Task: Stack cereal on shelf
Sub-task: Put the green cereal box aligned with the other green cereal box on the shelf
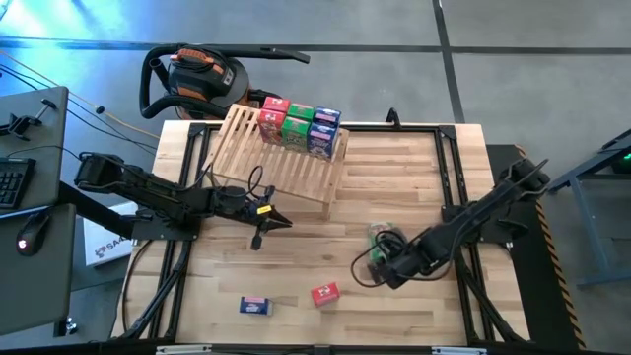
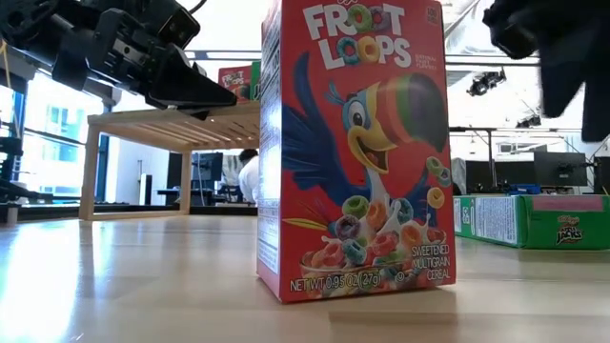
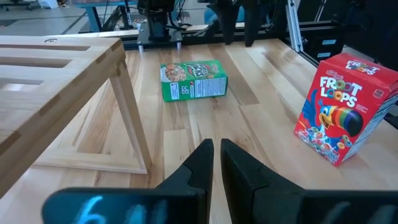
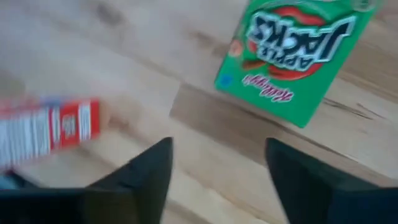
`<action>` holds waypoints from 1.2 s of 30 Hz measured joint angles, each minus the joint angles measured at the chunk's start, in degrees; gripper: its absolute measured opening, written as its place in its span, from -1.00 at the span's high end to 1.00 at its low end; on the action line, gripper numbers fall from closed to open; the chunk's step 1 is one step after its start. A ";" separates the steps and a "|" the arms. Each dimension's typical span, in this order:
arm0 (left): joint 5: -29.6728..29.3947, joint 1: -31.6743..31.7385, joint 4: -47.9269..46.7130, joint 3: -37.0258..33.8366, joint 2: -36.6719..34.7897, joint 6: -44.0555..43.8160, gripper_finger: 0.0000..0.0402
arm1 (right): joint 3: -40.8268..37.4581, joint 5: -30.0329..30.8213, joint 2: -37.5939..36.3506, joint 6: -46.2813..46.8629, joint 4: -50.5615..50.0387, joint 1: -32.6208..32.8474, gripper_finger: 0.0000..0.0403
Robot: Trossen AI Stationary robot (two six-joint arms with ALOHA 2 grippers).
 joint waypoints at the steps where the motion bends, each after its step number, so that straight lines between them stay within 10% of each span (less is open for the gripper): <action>1: 0.00 0.00 -0.05 0.00 0.00 0.00 0.90 | 0.00 0.59 0.47 2.12 -0.09 -0.19 -0.26; 10: 0.00 0.00 -0.55 0.00 0.00 0.00 0.90 | -0.04 -1.90 5.70 10.15 -2.19 -3.67 -0.65; 27: 0.22 0.05 0.95 0.00 0.00 -1.20 0.90 | 2.72 -1.22 9.48 1.60 -2.75 -6.16 -0.66; 36: 0.48 -2.24 2.96 1.05 4.53 -4.49 0.90 | 12.20 -0.06 9.17 -12.36 -22.02 -4.06 -0.35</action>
